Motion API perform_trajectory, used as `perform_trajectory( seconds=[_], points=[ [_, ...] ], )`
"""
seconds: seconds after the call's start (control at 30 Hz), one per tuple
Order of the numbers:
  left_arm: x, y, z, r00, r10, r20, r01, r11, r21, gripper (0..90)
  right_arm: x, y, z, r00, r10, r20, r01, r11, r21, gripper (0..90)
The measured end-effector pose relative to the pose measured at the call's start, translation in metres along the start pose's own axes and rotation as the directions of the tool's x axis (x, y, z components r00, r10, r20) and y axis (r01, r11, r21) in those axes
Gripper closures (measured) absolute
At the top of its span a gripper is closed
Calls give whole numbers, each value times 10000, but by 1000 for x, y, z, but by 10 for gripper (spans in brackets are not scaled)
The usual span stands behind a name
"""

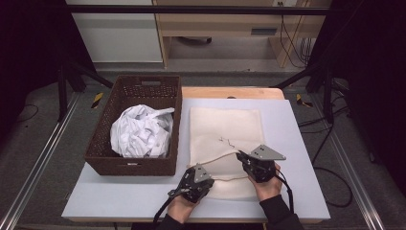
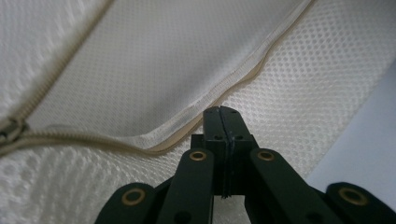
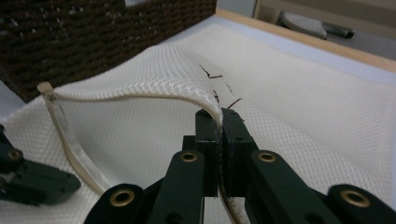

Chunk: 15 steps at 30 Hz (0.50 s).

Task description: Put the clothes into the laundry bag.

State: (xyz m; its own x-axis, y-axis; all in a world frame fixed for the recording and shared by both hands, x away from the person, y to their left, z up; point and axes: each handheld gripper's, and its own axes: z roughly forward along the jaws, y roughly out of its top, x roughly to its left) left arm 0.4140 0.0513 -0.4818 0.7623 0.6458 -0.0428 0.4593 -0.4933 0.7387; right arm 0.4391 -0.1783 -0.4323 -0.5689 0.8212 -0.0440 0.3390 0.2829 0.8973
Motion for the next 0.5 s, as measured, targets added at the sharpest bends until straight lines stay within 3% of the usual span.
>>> perform_trajectory(
  seconds=[0.17, 0.27, 0.4, 0.5],
  points=[
    [0, -1, 0, 10000, -66, -24, 66, 10000, -63, 888, -1, 11, -11, 9997, 225, -63, -230, 9959, -880, 871],
    [1, -2, 0, 9999, -125, 34, 126, 9998, -160, 882, -1, 14, -16, 9993, 359, -138, -373, 9928, -1135, 871],
    [-1, -2, -4, 9999, -144, 42, 145, 9994, -309, 823, -2, 11, -14, 9988, 445, -204, -463, 9944, -953, 872],
    [-3, 2, -18, 9998, -175, 44, 177, 9970, -751, 746, -3, 7, -11, 9985, 485, -239, -501, 9960, -734, 872]
  ],
)
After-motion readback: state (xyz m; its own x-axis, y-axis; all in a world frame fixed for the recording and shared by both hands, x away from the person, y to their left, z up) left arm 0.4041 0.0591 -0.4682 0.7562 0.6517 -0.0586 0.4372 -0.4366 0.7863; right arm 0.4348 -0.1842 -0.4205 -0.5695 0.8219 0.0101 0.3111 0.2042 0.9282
